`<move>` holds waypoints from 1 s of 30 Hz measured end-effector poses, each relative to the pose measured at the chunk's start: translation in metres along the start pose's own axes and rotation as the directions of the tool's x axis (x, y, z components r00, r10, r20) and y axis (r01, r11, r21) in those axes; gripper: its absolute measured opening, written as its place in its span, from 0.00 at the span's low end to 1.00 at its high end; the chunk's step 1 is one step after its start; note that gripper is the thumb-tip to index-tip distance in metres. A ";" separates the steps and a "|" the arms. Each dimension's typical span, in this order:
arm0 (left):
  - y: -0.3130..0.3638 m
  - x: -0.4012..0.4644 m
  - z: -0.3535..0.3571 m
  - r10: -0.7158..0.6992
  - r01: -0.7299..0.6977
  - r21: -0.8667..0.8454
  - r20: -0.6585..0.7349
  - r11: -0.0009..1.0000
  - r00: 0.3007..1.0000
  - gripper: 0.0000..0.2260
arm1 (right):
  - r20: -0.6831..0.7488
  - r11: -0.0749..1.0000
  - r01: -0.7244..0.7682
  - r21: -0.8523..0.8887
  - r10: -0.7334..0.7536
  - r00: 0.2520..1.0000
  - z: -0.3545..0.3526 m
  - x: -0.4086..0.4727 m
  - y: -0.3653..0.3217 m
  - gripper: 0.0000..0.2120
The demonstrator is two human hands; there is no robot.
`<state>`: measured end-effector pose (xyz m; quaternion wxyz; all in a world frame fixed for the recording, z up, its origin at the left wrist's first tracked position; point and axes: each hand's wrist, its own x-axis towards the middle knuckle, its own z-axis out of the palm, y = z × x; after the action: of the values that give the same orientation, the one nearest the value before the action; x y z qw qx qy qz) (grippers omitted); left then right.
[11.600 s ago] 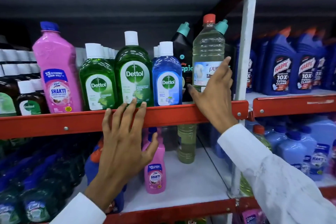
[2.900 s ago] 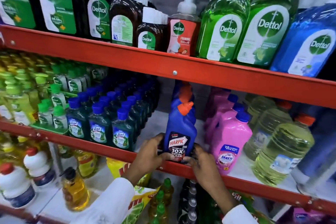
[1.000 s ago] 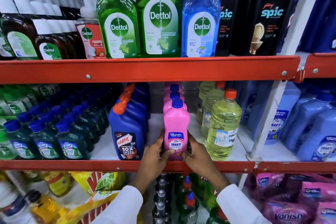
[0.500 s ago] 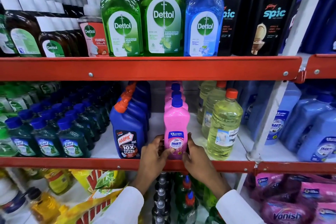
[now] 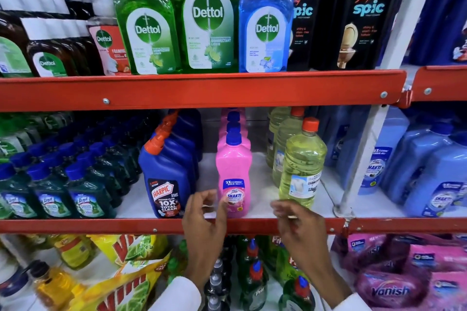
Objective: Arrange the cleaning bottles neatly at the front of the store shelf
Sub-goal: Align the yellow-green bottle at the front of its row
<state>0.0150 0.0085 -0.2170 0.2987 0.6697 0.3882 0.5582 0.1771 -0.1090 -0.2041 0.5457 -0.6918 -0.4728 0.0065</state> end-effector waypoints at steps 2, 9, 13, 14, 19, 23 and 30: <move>0.016 -0.017 0.011 0.096 -0.096 -0.008 -0.042 0.995 0.995 0.04 | -0.180 0.999 -0.033 0.001 0.033 0.983 -0.025 -0.004 0.010 0.16; 0.040 -0.029 0.090 0.092 -0.082 -0.044 0.403 0.996 0.910 0.20 | 0.015 0.971 -0.153 -0.183 0.159 0.987 -0.058 0.031 0.058 0.28; 0.042 -0.014 0.113 -0.004 -0.007 0.019 0.513 1.000 0.858 0.30 | 0.254 0.951 -0.043 -0.307 0.125 0.959 -0.061 0.049 0.061 0.33; 0.043 -0.011 0.117 -0.022 0.015 0.016 0.517 1.000 0.855 0.29 | 0.270 0.945 -0.030 -0.326 0.124 0.955 -0.061 0.050 0.060 0.33; 0.042 -0.006 0.125 -0.030 0.029 0.011 0.486 1.000 0.873 0.30 | 0.275 0.952 0.006 -0.305 0.082 0.958 -0.062 0.047 0.063 0.30; 0.042 -0.009 0.126 -0.018 0.015 0.010 0.469 1.000 0.883 0.32 | 0.257 0.957 0.039 -0.288 0.038 0.966 -0.065 0.046 0.063 0.27; 0.042 -0.009 0.123 -0.029 0.025 0.015 0.494 1.000 0.869 0.31 | 0.234 0.961 0.040 -0.272 0.025 0.972 -0.068 0.043 0.059 0.26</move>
<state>0.1430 -0.0164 -0.2112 0.3934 0.7857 0.3104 0.3626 0.2743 -0.1290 -0.1997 0.3847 -0.7534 -0.5328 0.0205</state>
